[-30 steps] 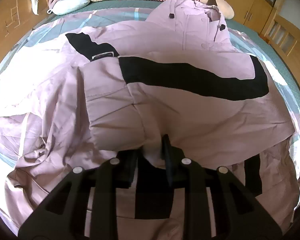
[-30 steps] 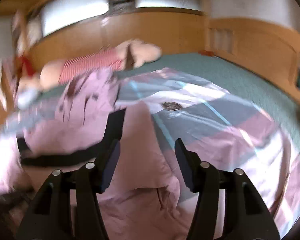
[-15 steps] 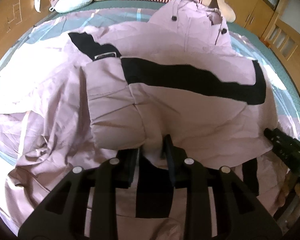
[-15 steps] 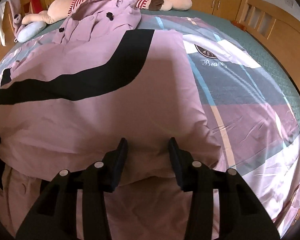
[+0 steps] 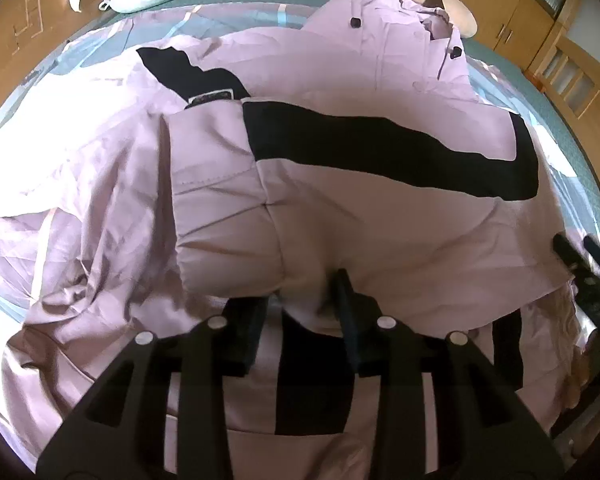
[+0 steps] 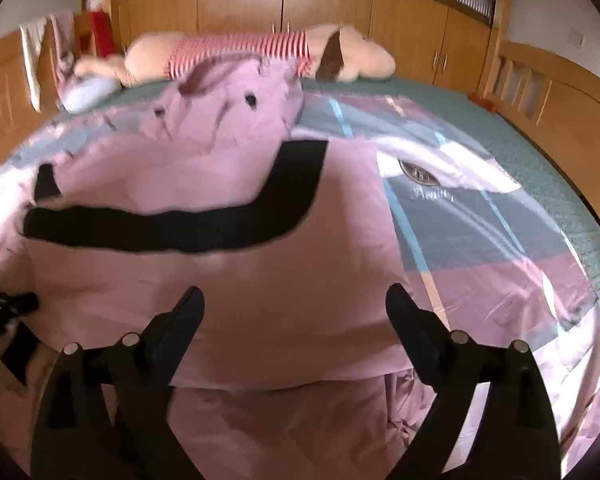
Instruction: Fold large clothes
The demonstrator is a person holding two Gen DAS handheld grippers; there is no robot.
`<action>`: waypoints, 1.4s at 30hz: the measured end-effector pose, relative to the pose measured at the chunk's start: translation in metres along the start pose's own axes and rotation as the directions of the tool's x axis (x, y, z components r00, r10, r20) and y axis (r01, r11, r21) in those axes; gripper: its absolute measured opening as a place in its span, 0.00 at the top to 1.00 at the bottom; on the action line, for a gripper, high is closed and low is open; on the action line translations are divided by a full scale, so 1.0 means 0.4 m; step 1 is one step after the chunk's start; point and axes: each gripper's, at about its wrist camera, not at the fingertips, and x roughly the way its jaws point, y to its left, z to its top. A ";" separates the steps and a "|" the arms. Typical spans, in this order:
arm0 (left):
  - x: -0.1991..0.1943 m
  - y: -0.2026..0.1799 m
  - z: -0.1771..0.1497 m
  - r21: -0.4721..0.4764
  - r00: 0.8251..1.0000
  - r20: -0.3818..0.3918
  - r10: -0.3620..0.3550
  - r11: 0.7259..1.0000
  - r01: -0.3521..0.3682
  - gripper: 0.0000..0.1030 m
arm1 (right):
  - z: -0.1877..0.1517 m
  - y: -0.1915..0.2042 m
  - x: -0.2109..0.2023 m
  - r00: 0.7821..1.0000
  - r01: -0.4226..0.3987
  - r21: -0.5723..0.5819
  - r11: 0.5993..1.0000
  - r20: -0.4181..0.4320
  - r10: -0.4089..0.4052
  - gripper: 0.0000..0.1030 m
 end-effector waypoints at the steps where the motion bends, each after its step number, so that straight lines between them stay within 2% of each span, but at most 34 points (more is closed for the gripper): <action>1: 0.002 0.001 0.000 -0.006 1.000 -0.003 -0.003 1.000 0.003 0.66 | -0.004 -0.006 0.027 0.999 -0.006 0.012 1.000 -0.051 0.007 0.11; 2: 0.003 0.003 0.000 -0.010 1.000 -0.007 -0.008 1.000 0.007 0.66 | -0.009 -0.013 0.050 0.996 -0.025 0.030 0.999 -0.082 0.028 0.11; 4: 0.007 0.007 0.000 -0.023 1.000 -0.019 -0.016 1.000 0.016 0.65 | -0.007 -0.019 0.056 0.996 -0.044 0.045 0.998 -0.081 0.048 0.10; 7: 0.003 0.023 0.004 -0.070 0.998 -0.028 -0.047 0.997 0.045 0.64 | -0.005 -0.007 0.056 0.997 -0.024 0.023 0.999 -0.075 0.025 0.09; 10: -0.017 0.037 0.009 -0.114 0.997 -0.003 -0.081 0.990 0.080 0.64 | -0.006 0.001 0.054 0.997 -0.016 0.016 1.000 -0.071 0.017 0.08; 17: 0.011 0.042 0.003 -0.125 0.997 -0.010 -0.074 0.989 0.072 0.61 | -0.012 0.002 0.045 0.999 -0.013 0.009 1.000 -0.052 0.014 0.08; 19: 0.007 0.039 0.001 -0.127 0.998 -0.003 -0.069 0.990 0.068 0.62 | -0.012 -0.003 0.009 0.998 -0.057 0.031 0.998 0.016 0.057 0.08; 20: 0.002 0.036 0.001 -0.123 0.998 0.002 -0.062 0.991 0.062 0.62 | -0.010 -0.005 -0.030 0.990 -0.104 0.042 0.994 0.097 0.100 0.08; 23: -0.022 0.013 0.001 -0.071 0.999 0.032 -0.022 0.997 0.025 0.62 | 0.005 0.000 -0.089 0.970 -0.111 0.032 0.993 0.221 0.101 0.08; 24: -0.028 0.005 0.002 -0.050 0.999 0.040 -0.008 0.999 0.010 0.62 | 0.008 0.005 -0.080 0.974 -0.099 0.023 0.995 0.208 0.092 0.08; 26: -0.035 0.000 0.007 -0.029 1.000 0.028 -0.001 1.000 0.001 0.59 | 0.008 0.015 -0.023 0.994 -0.063 0.002 0.998 0.095 0.062 0.08; 27: -0.039 0.001 0.010 -0.023 1.000 0.011 0.000 1.000 0.000 0.49 | -0.001 0.019 0.033 0.999 -0.049 -0.004 0.999 -0.018 0.049 0.08; 28: -0.047 0.009 0.016 -0.023 1.000 -0.012 -0.025 0.999 0.024 0.34 | -0.009 0.014 0.060 0.996 -0.064 0.006 0.998 -0.058 0.065 0.07; 30: -0.069 0.046 0.029 -0.079 0.987 -0.009 -0.163 0.984 0.162 0.25 | -0.008 0.008 0.051 0.996 -0.083 0.025 0.996 -0.037 0.084 0.07; 31: -0.086 0.090 0.037 -0.148 0.965 0.016 -0.261 0.954 0.260 0.17 | -0.008 0.010 0.048 0.996 -0.082 0.024 0.996 -0.035 0.083 0.07; 32: -0.100 0.130 0.042 -0.200 0.950 0.049 -0.309 0.929 0.313 0.11 | -0.009 0.011 0.049 0.996 -0.079 0.022 0.997 -0.033 0.080 0.07; 33: -0.123 0.193 0.048 -0.261 0.935 0.117 -0.334 0.898 0.353 0.04 | -0.011 0.013 0.049 0.997 -0.077 0.018 0.997 -0.031 0.077 0.06; 34: -0.138 0.238 0.053 -0.293 0.930 0.162 -0.329 0.884 0.364 0.04 | -0.012 0.015 0.050 0.997 -0.074 0.016 0.997 -0.030 0.075 0.06; 36: -0.161 0.340 0.067 -0.356 0.932 0.224 -0.284 0.867 0.349 0.03 | -0.014 0.020 0.051 0.997 -0.072 0.013 0.997 -0.030 0.072 0.05; 38: -0.171 0.470 0.082 -0.453 0.949 0.251 -0.188 0.844 0.287 0.02 | -0.014 0.023 0.051 0.997 -0.068 0.008 0.998 -0.030 0.069 0.04; 40: -0.173 0.608 0.084 -0.553 0.963 0.266 -0.051 0.810 0.196 0.02 | -0.017 0.024 0.053 0.998 -0.064 0.005 0.998 -0.028 0.064 0.03; 42: -0.167 0.713 0.081 -0.601 0.963 0.264 0.052 0.790 0.122 0.03 | -0.018 0.025 0.055 0.998 -0.062 0.000 0.998 -0.028 0.062 0.02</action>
